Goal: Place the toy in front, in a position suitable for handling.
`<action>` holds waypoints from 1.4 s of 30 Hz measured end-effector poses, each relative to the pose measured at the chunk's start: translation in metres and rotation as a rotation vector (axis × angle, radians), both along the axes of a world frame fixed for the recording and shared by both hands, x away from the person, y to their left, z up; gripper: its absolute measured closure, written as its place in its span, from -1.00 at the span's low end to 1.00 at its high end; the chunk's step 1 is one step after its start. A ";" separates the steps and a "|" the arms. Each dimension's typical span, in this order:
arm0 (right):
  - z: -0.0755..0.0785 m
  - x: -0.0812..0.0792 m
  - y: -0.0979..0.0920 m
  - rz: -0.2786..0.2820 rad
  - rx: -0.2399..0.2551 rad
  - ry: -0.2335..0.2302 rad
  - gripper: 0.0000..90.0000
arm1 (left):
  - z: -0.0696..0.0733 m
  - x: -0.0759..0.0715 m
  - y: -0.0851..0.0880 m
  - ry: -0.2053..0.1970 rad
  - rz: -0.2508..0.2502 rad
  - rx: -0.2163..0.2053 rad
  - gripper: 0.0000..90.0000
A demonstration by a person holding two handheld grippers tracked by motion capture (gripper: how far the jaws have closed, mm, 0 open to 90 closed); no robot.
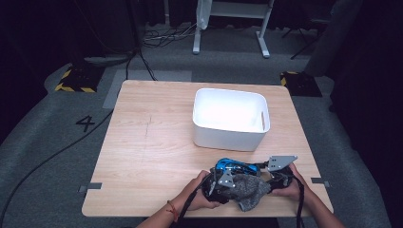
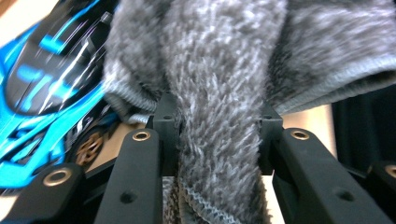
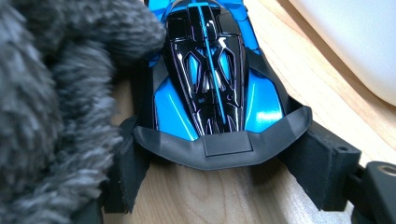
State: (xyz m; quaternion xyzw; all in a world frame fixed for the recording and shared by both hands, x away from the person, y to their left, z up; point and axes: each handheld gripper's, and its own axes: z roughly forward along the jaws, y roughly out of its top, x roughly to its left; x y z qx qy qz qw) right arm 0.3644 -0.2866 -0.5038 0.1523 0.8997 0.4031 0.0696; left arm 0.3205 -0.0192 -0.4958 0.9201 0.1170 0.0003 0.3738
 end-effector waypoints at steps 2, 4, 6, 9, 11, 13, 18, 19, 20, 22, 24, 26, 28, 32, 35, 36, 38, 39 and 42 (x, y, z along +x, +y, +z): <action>0.000 0.000 0.000 0.000 0.000 -0.001 -0.42 | 0.000 0.002 0.002 -0.022 0.009 0.016 0.43; 0.000 0.000 0.000 0.001 0.000 -0.001 -0.42 | 0.001 0.003 0.006 -0.038 0.011 0.031 0.43; 0.000 0.000 0.000 0.000 0.000 -0.001 -0.42 | 0.002 0.004 0.009 -0.039 0.021 0.043 0.44; 0.000 0.000 0.000 0.000 0.000 0.000 -0.42 | 0.004 0.009 0.031 -0.062 0.081 0.069 0.44; 0.000 0.000 0.000 0.000 0.000 0.000 -0.42 | 0.006 0.013 0.045 -0.079 0.130 0.088 0.44; 0.000 0.000 0.000 0.000 0.001 0.000 -0.42 | 0.007 0.018 0.059 -0.084 0.200 0.100 0.45; 0.000 0.000 0.000 0.002 0.001 0.000 -0.42 | 0.006 0.040 0.098 -0.059 0.409 0.089 0.44; 0.000 0.000 0.000 0.003 0.001 0.001 -0.42 | 0.006 0.043 0.102 -0.053 0.444 0.082 0.42; 0.000 0.000 0.000 0.004 0.000 0.001 -0.42 | 0.006 0.045 0.104 -0.050 0.456 0.078 0.41; 0.000 0.000 0.000 0.007 0.000 0.003 -0.42 | 0.006 0.048 0.107 -0.038 0.472 0.061 0.41; 0.000 0.000 0.000 0.022 0.000 0.000 -0.42 | 0.006 0.050 0.105 -0.042 0.478 0.060 0.38; 0.000 0.000 0.001 0.035 0.001 -0.001 -0.42 | 0.007 0.051 0.099 -0.073 0.476 0.074 0.36; 0.000 -0.001 0.001 0.063 0.004 0.003 -0.41 | 0.009 0.053 0.092 -0.115 0.489 0.107 0.26; 0.000 -0.001 0.001 0.094 0.004 0.006 -0.41 | 0.013 0.060 0.075 -0.129 0.454 0.119 0.26; 0.001 -0.004 0.005 0.135 0.025 0.010 -0.41 | 0.012 0.063 0.068 -0.117 0.442 0.121 0.27; 0.001 -0.005 0.008 0.152 0.022 0.013 -0.41 | 0.011 0.063 0.064 -0.115 0.426 0.129 0.28; 0.001 -0.009 0.017 0.185 -0.005 -0.006 -0.41 | 0.011 0.063 0.060 -0.085 0.390 0.124 0.29; 0.001 -0.009 0.019 0.188 -0.010 -0.014 -0.41 | 0.010 0.063 0.059 -0.062 0.359 0.115 0.29; 0.002 -0.008 0.022 0.188 -0.020 -0.019 -0.42 | 0.010 0.058 0.053 -0.072 0.290 0.134 0.37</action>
